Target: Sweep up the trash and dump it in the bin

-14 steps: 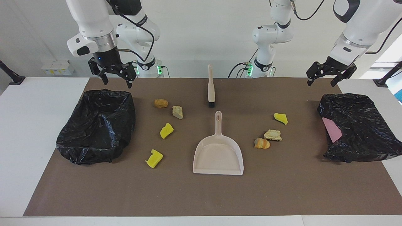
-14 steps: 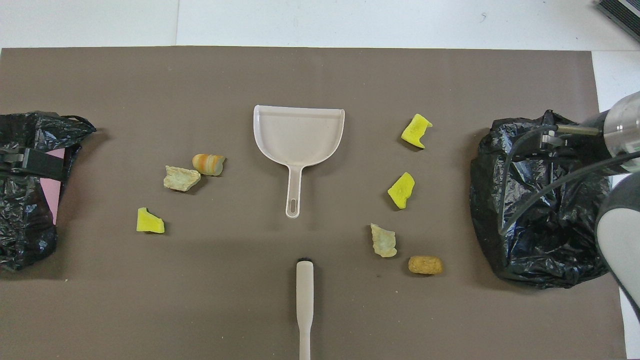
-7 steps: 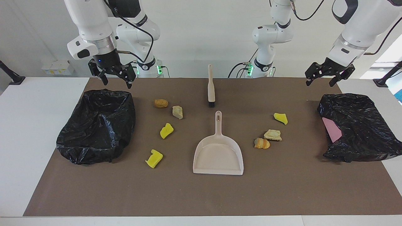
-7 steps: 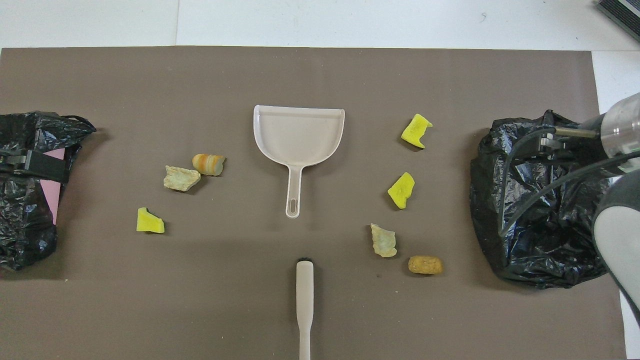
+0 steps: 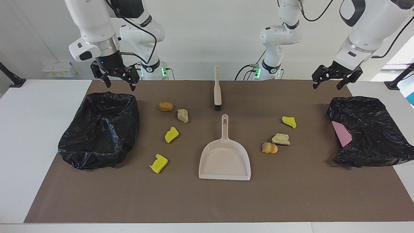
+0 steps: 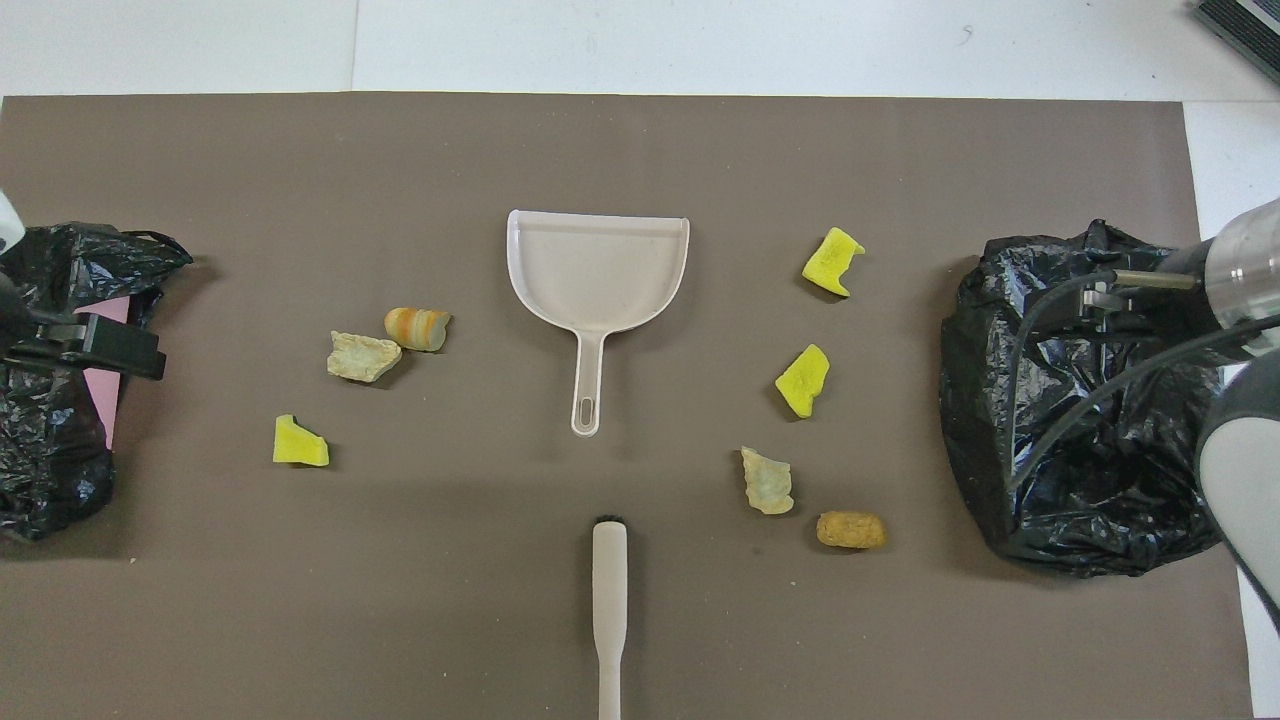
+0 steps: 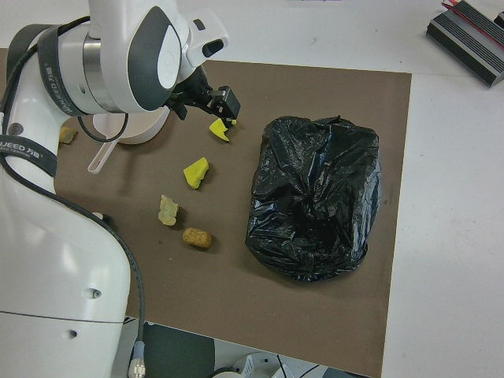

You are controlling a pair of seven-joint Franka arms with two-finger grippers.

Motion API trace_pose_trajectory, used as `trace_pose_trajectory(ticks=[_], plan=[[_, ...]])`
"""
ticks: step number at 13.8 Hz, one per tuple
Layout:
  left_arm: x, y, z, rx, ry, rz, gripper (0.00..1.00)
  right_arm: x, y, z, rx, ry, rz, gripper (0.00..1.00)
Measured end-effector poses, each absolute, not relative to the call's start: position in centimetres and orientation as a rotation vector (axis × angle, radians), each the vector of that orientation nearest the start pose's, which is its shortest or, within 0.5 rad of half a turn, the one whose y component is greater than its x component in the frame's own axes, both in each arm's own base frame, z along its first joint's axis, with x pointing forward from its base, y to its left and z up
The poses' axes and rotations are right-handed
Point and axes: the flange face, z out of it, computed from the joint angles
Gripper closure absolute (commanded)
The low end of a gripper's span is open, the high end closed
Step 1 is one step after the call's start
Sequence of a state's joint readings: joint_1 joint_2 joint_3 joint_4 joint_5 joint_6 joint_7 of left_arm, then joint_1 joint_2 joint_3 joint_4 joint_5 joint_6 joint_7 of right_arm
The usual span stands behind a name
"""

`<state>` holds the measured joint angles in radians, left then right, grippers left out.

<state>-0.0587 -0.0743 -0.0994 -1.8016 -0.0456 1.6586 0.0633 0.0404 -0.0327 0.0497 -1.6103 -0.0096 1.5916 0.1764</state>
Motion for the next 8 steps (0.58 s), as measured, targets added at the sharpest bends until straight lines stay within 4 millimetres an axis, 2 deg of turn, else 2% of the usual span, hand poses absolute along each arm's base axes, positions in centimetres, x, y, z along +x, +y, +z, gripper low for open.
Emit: trace_pose_trajectory(ticks=[5,8], plan=[[48.2,-16.3,49.4,-3.13,0.525,0.191,0.0,54.5,3.9,62.6,-3.148,0.141,-0.024,0.0],[44.5,-21.6,45.5,-3.116,0.524,0.207,0.0,54.5,3.9,62.6,-3.147,0.143,-0.024,0.0]])
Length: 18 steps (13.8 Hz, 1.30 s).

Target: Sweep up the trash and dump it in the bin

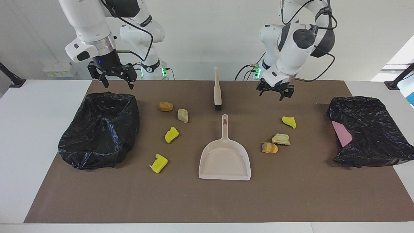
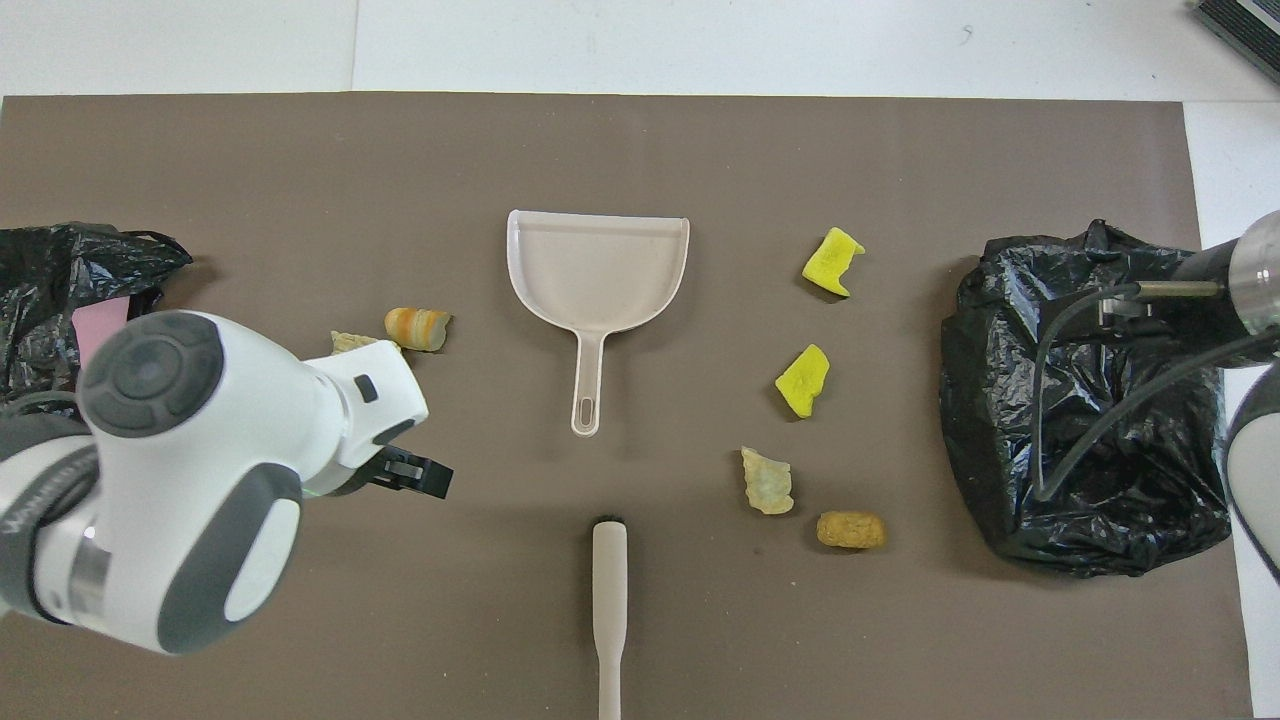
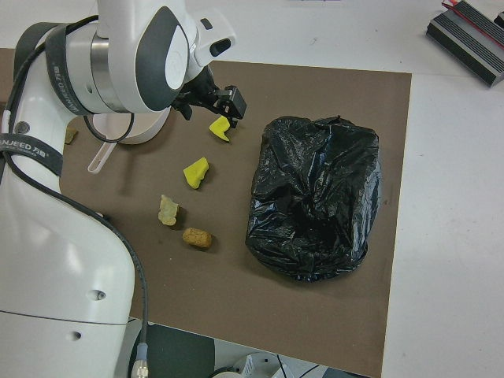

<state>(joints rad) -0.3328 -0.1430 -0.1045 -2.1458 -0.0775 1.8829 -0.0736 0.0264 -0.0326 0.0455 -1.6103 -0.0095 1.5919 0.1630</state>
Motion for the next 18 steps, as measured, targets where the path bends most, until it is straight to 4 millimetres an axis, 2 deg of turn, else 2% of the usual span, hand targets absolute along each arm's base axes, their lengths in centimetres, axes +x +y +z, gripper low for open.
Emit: trace_pose_trajectory(ticks=[4,8,10,13,14,16,17,18], plan=[[37.8,-29.1,41.3,-3.11,0.501,0.193,0.0,54.4,3.9,62.5,-3.148,0.142,-0.015,0.0],[29.4,-36.0,37.5,-3.117,0.453,0.134,0.0,54.7,4.9,62.7,-3.144,0.115,-0.064,0.0],[25.3,-38.3,36.1,-3.126,0.443,0.104,0.0,55.3,6.1,62.1,-3.142,0.081,-0.087,0.0],[21.0,-39.3,33.9,-3.113,0.438,0.106,0.0,57.4,10.4,59.1,-3.127,0.074,-0.126,0.0],[20.3,-39.3,33.5,-3.108,0.429,0.11,0.13,58.1,12.5,57.5,-3.123,0.086,-0.117,0.0],[19.8,-39.2,33.3,-3.111,0.393,0.109,0.75,59.6,17.8,53.9,-3.113,0.12,-0.101,0.0],[19.8,-39.2,33.4,-3.115,0.371,0.108,1.0,60.3,20.7,52.2,-3.104,0.137,-0.103,0.0],[19.8,-39.2,33.4,-3.116,0.359,0.107,1.0,60.9,23.5,50.6,-3.096,0.143,-0.111,0.0]])
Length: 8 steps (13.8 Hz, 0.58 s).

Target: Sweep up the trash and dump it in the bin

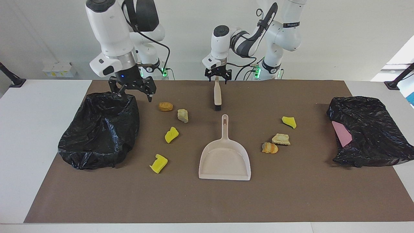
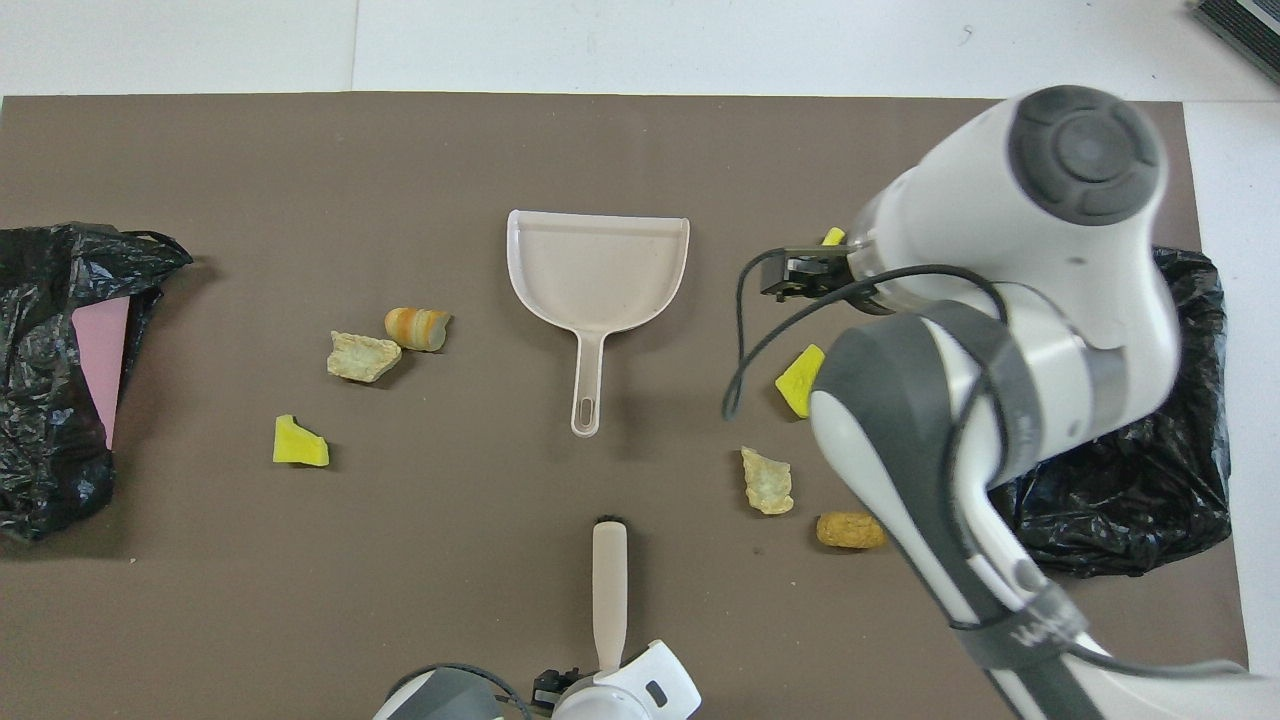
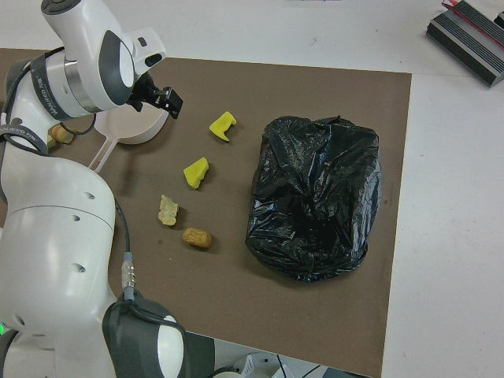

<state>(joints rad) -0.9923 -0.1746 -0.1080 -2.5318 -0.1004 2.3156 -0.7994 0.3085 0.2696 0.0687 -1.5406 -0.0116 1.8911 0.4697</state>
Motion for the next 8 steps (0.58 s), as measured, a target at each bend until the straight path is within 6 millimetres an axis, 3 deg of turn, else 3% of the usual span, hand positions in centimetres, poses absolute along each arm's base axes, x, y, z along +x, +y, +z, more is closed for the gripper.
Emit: trace_pose_trajectory(ticks=[2,5,8], plan=[[19.8,-39.2,33.4,-3.117,0.347,0.107,1.0,61.7,27.8,48.0,-3.09,0.137,-0.117,0.0],[20.0,-39.1,33.4,-3.119,0.331,0.109,1.0,62.7,33.1,45.9,-3.079,0.151,-0.126,0.0],[22.6,-36.8,34.6,-3.113,0.212,0.138,1.0,62.1,39.0,42.4,-3.091,0.164,-0.113,0.0]])
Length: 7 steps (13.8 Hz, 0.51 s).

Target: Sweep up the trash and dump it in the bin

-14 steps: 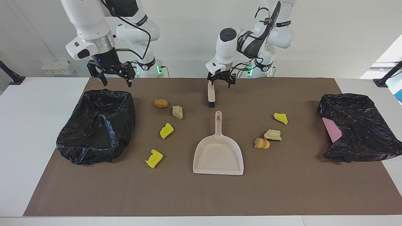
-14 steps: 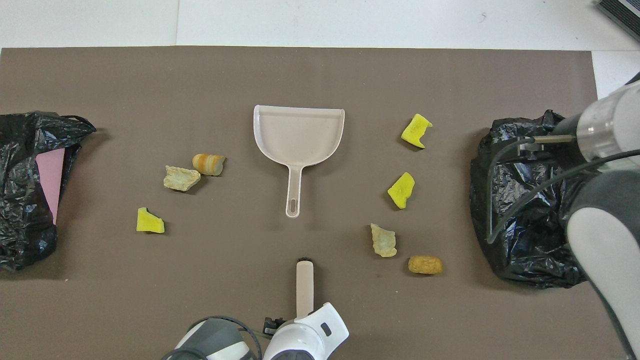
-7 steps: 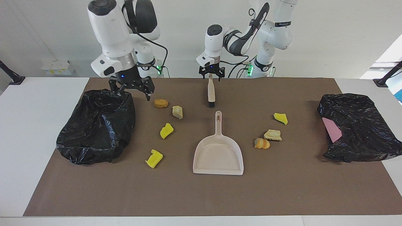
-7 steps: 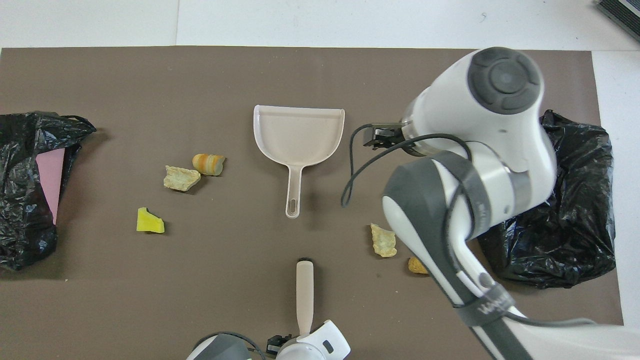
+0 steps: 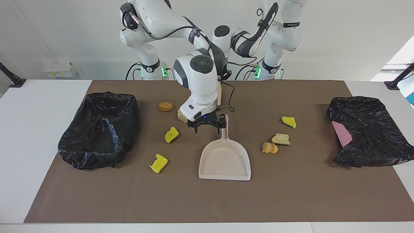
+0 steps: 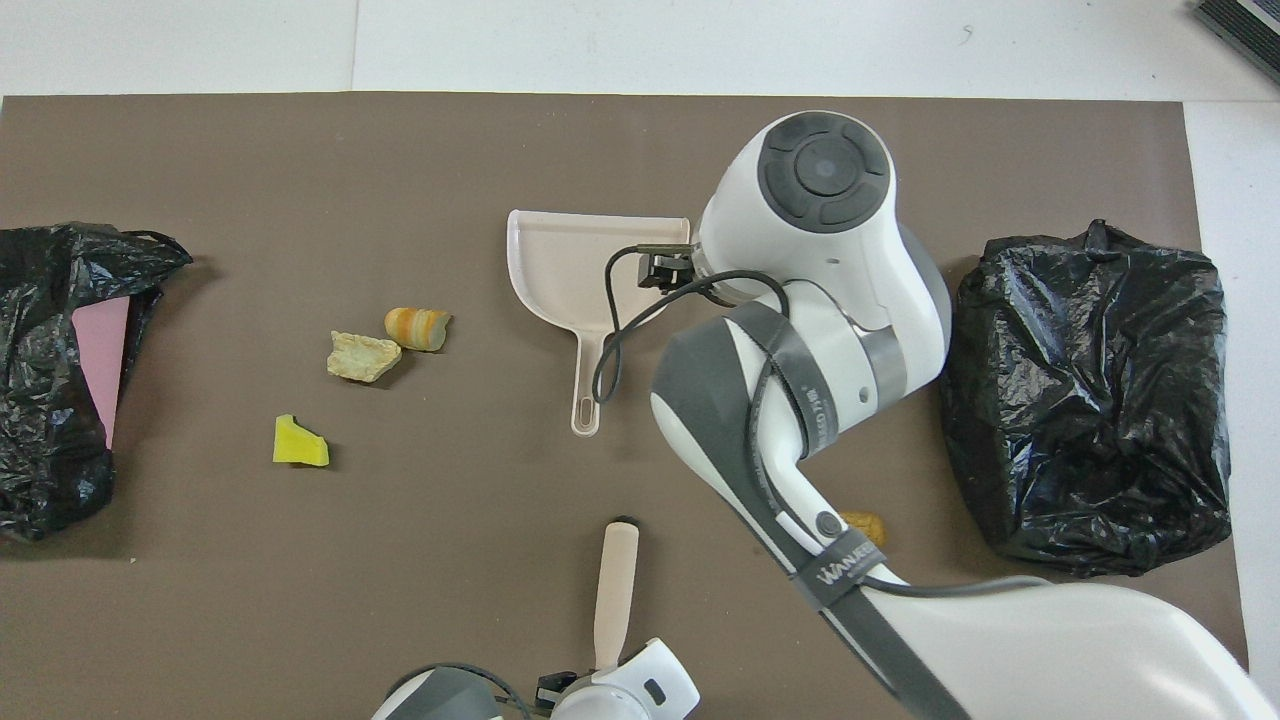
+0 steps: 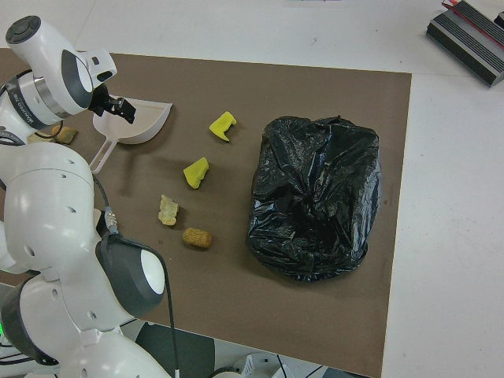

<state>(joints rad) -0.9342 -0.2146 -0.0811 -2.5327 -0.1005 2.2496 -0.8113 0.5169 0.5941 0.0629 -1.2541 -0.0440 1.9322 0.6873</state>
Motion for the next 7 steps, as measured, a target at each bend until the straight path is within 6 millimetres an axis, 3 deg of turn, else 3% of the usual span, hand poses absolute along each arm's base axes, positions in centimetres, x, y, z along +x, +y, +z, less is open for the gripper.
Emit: trace_pose_trajectory(ticks=[2,5,7], plan=[[26.7,-33.0,36.6,-3.124,0.074,0.148,1.0,61.2,42.0,40.5,-3.099,0.139,-0.113,0.0],[32.3,-26.6,39.3,-3.14,-0.099,0.15,1.0,59.8,44.4,38.5,-3.118,0.091,-0.087,0.0],[34.9,-23.4,40.0,-3.145,-0.195,0.144,1.0,59.1,45.6,37.5,-3.116,0.084,-0.092,0.0]])
